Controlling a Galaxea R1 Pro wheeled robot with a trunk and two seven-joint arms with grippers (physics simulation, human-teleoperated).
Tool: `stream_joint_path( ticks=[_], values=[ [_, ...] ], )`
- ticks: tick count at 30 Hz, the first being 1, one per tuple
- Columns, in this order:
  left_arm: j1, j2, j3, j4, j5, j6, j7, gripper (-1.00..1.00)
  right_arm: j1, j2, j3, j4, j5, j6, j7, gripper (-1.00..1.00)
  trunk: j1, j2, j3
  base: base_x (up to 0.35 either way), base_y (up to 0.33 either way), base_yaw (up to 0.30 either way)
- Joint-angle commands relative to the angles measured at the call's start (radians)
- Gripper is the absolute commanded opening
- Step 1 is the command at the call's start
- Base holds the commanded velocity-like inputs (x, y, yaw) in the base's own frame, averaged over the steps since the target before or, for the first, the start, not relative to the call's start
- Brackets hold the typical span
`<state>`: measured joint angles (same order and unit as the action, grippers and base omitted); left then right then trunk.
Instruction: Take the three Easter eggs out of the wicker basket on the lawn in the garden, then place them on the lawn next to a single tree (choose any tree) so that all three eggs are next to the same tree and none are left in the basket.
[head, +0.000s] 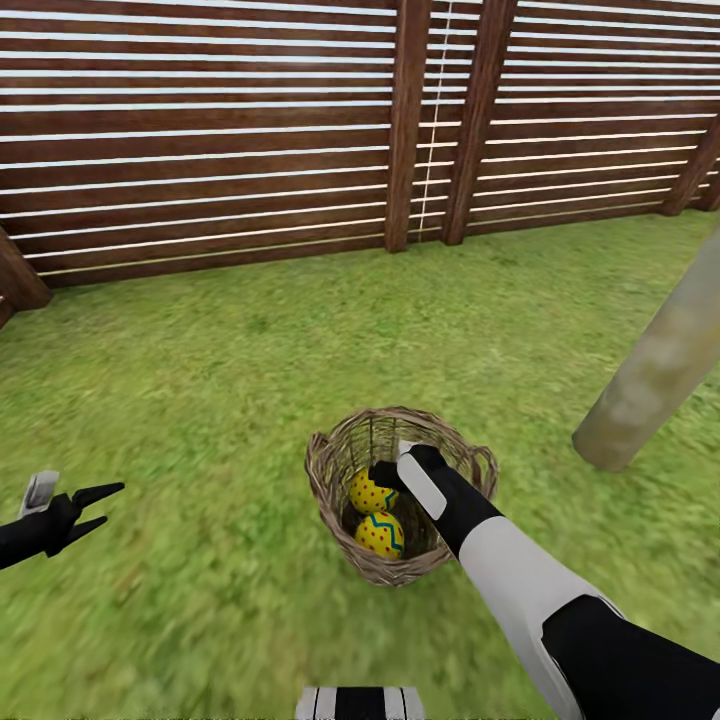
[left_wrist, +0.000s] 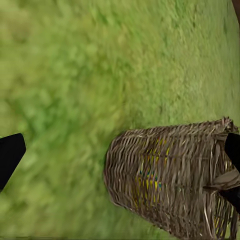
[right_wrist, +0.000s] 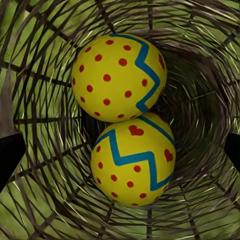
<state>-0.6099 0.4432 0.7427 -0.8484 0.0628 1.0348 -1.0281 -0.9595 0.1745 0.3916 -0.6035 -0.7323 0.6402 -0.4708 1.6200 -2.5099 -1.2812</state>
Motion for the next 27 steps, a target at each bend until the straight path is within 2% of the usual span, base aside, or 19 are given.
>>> stream_joint_path(
  ticks=[1,4,7,11,25,27],
  values=[
    [0.000,0.000,0.001,0.000,0.005,0.008,0.000,1.00,-0.001,0.000,0.003,-0.001,-0.009,0.001,-0.009,1.00,0.000,-0.001,-0.005,0.000,0.000,0.000],
    [0.001,0.000,0.001,0.000,0.005,0.008,0.000,1.00,-0.001,0.000,0.003,-0.001,-0.009,-0.002,-0.009,1.00,0.002,-0.001,-0.016,0.000,0.000,0.000],
    [0.001,0.000,0.001,0.000,0.005,0.008,0.000,1.00,-0.001,0.000,0.003,-0.001,-0.009,-0.045,-0.009,1.00,0.003,-0.002,-0.028,0.000,0.000,0.000],
    [0.001,0.000,0.001,0.000,0.005,0.008,0.000,1.00,-0.002,0.000,0.003,-0.001,-0.009,-0.065,-0.009,1.00,0.005,-0.003,-0.043,0.000,0.000,0.000],
    [0.002,0.000,0.001,0.000,0.005,0.008,-0.001,1.00,-0.003,0.000,0.001,-0.005,-0.009,-0.070,-0.009,1.00,0.011,-0.006,-0.098,0.000,0.000,0.000],
    [0.002,0.000,0.001,0.000,0.005,0.008,-0.001,1.00,-0.004,0.000,0.001,-0.005,-0.009,-0.070,-0.009,1.00,0.011,-0.006,-0.098,0.000,0.000,0.000]
  ],
)
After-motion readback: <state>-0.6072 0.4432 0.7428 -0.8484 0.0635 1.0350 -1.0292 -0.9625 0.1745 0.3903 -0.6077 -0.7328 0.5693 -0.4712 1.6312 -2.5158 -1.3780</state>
